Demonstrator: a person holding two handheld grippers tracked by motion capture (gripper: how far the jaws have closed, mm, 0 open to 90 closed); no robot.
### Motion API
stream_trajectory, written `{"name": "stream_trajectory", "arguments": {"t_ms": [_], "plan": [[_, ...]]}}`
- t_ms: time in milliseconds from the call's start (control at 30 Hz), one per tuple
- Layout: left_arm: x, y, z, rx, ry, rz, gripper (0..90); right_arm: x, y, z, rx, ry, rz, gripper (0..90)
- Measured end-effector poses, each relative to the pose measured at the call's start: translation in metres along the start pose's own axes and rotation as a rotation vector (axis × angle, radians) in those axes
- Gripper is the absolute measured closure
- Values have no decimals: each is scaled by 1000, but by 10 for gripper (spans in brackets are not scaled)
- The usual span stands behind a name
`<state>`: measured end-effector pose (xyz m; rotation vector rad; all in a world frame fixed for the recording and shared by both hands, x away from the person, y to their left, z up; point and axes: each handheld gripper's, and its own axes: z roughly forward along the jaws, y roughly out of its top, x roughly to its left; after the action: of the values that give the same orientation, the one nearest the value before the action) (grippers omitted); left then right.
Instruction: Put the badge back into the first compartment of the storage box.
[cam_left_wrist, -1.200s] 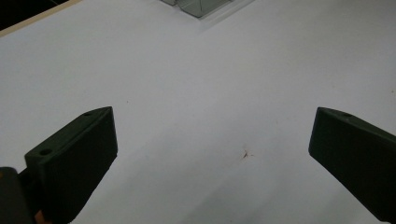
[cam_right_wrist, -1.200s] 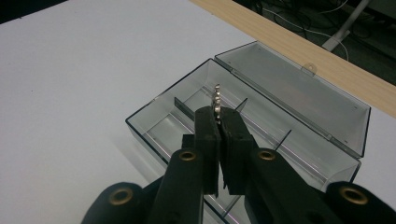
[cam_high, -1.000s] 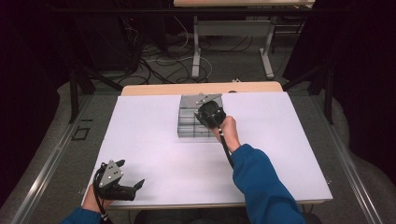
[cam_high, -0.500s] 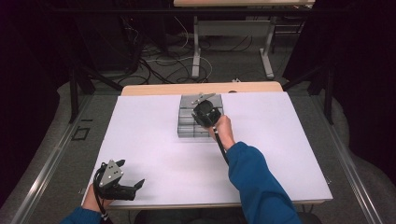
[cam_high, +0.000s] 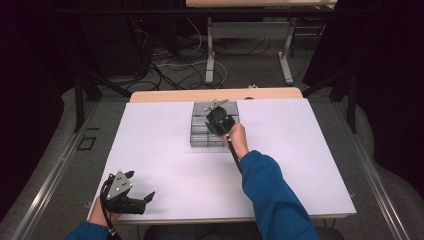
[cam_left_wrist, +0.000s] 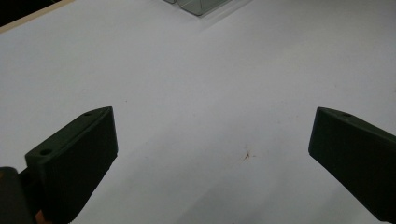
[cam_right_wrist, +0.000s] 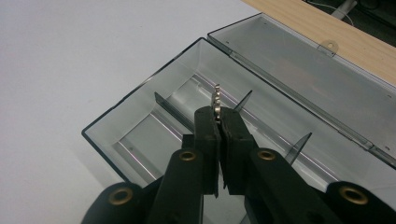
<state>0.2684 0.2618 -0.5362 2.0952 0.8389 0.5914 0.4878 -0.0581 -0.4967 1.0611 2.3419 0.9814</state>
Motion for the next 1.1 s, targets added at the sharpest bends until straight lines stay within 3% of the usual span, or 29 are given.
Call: {"name": "stream_trajectory", "arguments": {"t_ms": [167,200,367,400,433,533,567,700,867,900,1067,1100], "plan": [[0,0,0,-1,1,1,14,-2,1,3,-19,3,-5,868],[0,0,0,0,1,2,14,-1,2,3,8,-6,-1,868],[0,0,0,-1,-2,2,14,0,3,7,5,7,-3,868],[0,0,0,-1,-2,2,14,1,3,6,27,-1,0,868],[0,0,0,-1,0,2,14,1,2,9,0,-4,4,868],[0,0,0,-2,0,2,14,3,3,11,14,1,15,868],[0,0,0,-2,0,2,14,1,4,12,31,3,-15,868],[0,0,0,-2,-1,2,14,4,4,16,9,10,7,868],[0,0,0,-2,-1,2,14,6,3,20,19,1,-9,867],[0,0,0,-2,-1,2,14,5,4,19,50,2,-22,868],[0,0,0,-2,-1,2,15,6,4,24,25,-3,-7,867],[0,0,0,-2,0,2,15,5,4,23,52,-2,-17,867]]}}
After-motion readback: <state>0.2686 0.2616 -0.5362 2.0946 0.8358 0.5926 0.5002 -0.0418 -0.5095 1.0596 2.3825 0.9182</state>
